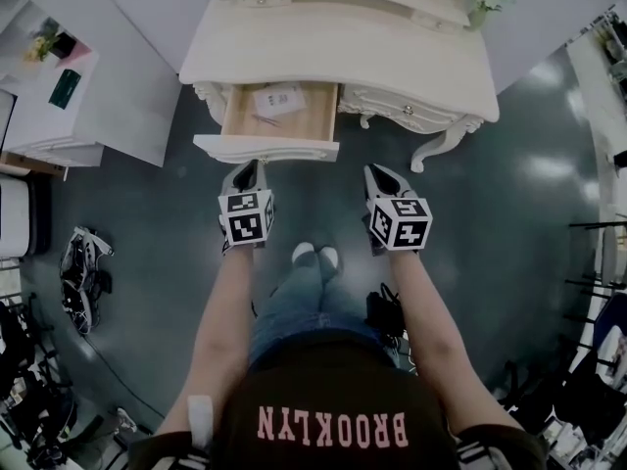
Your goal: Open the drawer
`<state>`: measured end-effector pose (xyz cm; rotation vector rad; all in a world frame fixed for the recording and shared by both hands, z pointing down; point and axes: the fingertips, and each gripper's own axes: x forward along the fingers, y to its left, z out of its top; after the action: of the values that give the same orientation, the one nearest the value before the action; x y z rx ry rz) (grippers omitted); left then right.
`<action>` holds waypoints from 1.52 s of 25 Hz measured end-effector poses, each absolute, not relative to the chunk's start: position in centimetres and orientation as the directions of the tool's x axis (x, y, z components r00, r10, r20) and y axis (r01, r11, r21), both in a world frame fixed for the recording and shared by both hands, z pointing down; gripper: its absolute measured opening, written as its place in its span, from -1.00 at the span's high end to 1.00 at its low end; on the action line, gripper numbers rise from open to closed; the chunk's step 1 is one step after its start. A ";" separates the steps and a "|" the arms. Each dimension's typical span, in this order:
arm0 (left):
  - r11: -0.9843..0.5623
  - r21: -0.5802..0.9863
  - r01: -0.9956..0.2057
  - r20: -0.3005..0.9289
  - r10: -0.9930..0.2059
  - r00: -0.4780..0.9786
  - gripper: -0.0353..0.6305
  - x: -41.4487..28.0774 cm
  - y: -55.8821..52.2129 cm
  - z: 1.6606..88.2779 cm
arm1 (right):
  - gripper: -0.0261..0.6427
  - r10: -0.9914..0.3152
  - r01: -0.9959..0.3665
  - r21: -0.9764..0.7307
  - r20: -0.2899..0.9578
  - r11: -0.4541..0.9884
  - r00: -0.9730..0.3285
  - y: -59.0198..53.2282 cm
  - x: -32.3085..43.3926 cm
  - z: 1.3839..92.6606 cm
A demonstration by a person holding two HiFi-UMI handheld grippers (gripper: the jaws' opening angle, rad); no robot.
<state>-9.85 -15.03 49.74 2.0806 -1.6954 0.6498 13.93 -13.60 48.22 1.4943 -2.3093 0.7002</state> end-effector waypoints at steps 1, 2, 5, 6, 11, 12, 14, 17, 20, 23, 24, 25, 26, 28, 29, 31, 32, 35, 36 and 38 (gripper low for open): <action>-0.206 0.000 -0.979 0.559 -0.811 0.171 0.87 -9.8 -15.2 49.2 | 0.95 -0.769 -0.911 -0.230 0.487 0.344 -0.413 -13.9 13.9 47.6; -0.211 -0.002 -0.978 0.549 -0.817 0.175 0.87 -9.7 -15.3 48.6 | 0.95 -0.775 -0.911 -0.223 0.479 0.347 -0.412 -14.2 13.8 46.9; -0.220 -0.004 -0.975 0.517 -0.835 0.187 0.88 -9.7 -15.9 46.6 | 0.95 -0.790 -0.911 -0.192 0.454 0.365 -0.412 -14.8 13.4 44.9; -0.222 -0.002 -0.975 0.503 -0.843 0.191 0.88 -9.6 -16.1 45.9 | 0.95 -0.793 -0.909 -0.179 0.445 0.377 -0.416 -14.9 13.1 44.2; -0.230 -0.017 -0.973 0.423 -0.884 0.202 0.88 -9.4 -17.4 42.0 | 0.95 -0.818 -0.898 -0.101 0.379 0.429 -0.433 -15.2 12.0 40.1; -0.235 -0.025 -0.972 0.408 -0.890 0.204 0.88 -9.2 -17.7 41.2 | 0.95 -0.825 -0.897 -0.083 0.363 0.435 -0.433 -15.3 12.0 39.2; -0.244 -0.041 -0.969 0.380 -0.901 0.210 0.88 -9.0 -18.2 39.8 | 0.95 -0.842 -0.898 -0.050 0.330 0.437 -0.428 -15.4 12.1 37.5; -0.261 -0.055 -0.964 0.332 -0.915 0.229 0.88 -8.6 -18.6 37.5 | 0.95 -0.876 -0.911 -0.004 0.274 0.412 -0.397 -15.7 12.8 34.9; -0.276 -0.069 -0.959 0.281 -0.927 0.247 0.88 -8.5 -18.8 35.2 | 0.95 -0.904 -0.923 0.036 0.216 0.384 -0.368 -15.7 13.2 32.4; -0.283 -0.083 -0.956 0.238 -0.937 0.256 0.88 -8.7 -18.9 33.0 | 0.95 -0.916 -0.921 0.081 0.166 0.382 -0.365 -15.7 13.0 30.1; -0.282 -0.085 -0.956 0.224 -0.940 0.258 0.88 -8.8 -18.9 32.3 | 0.95 -0.918 -0.918 0.096 0.152 0.384 -0.368 -15.7 12.8 29.3; -0.281 -0.085 -0.956 0.209 -0.943 0.259 0.88 -9.0 -18.9 31.6 | 0.95 -0.918 -0.916 0.107 0.138 0.386 -0.371 -15.7 12.5 28.7; -0.281 -0.086 -0.956 0.193 -0.946 0.261 0.88 -9.2 -18.9 30.9 | 0.95 -0.920 -0.915 0.116 0.124 0.387 -0.373 -15.7 12.3 28.0; -0.284 -0.090 -0.954 0.161 -0.950 0.268 0.88 -9.4 -18.7 29.6 | 0.95 -0.924 -0.914 0.137 0.095 0.381 -0.371 -15.6 12.2 26.8; -0.286 -0.093 -0.954 0.146 -0.951 0.271 0.88 -9.5 -18.7 28.9 | 0.95 -0.926 -0.915 0.147 0.083 0.376 -0.368 -15.6 12.1 26.4; -0.289 -0.097 -0.952 0.117 -0.953 0.278 0.88 -9.8 -18.5 27.7 | 0.95 -0.929 -0.916 0.154 0.066 0.370 -0.364 -15.5 12.0 25.6; -0.290 -0.099 -0.952 0.106 -0.954 0.280 0.88 -9.8 -18.5 27.3 | 0.95 -0.929 -0.916 0.152 0.060 0.370 -0.365 -15.3 11.9 25.4; -0.297 -0.114 -0.948 0.080 -0.954 0.289 0.88 -9.6 -18.5 26.1 | 0.95 -0.931 -0.919 0.146 0.039 0.365 -0.363 -15.1 11.8 24.8; -0.301 -0.121 -0.946 0.071 -0.953 0.294 0.88 -9.4 -18.5 25.7 | 0.95 -0.933 -0.922 0.144 0.031 0.359 -0.358 -15.1 12.0 24.5; -0.311 -0.139 -0.940 0.052 -0.950 0.307 0.88 -8.9 -18.5 25.0 | 0.95 -0.938 -0.928 0.136 0.017 0.346 -0.347 -15.2 12.3 24.1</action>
<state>-8.94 -18.49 24.98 2.6045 -1.8891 0.1996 12.27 -15.16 24.10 1.7382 -2.5011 -0.1557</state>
